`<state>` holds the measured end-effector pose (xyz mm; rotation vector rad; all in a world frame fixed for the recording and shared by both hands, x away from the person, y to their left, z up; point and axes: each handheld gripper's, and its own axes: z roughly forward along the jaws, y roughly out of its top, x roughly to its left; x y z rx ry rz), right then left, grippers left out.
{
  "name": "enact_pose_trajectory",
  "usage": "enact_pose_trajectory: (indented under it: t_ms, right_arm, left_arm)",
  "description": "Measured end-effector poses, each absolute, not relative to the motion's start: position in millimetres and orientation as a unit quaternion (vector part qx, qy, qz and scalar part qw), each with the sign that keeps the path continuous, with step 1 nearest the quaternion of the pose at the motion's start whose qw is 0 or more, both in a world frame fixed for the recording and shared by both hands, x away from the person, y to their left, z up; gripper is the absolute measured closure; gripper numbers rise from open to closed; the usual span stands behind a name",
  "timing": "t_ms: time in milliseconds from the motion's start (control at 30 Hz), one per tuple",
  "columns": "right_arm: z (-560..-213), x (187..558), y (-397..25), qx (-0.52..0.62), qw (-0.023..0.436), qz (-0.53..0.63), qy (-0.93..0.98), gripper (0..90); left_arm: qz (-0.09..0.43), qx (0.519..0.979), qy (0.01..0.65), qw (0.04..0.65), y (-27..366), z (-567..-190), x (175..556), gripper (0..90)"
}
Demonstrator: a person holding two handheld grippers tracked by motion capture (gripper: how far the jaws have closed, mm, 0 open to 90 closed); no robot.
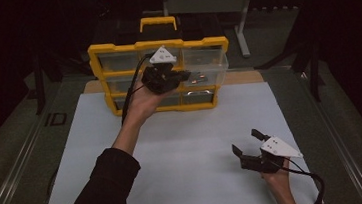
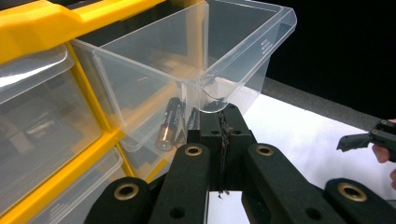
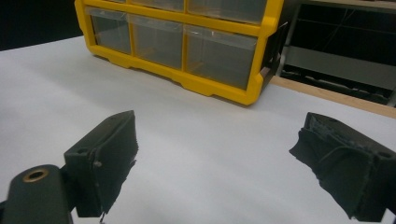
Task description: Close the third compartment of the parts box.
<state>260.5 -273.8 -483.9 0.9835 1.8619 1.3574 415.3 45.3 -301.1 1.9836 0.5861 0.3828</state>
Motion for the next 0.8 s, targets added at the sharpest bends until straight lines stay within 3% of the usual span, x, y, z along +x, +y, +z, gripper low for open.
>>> enact_pose_trajectory:
  t_ms: [800]
  right_arm:
    - [-483,260,-275,0.375,0.315,0.517,0.702,11.5]
  left_arm:
    - [0.179,0.81,0.279,0.484,29,-311,444,89.8]
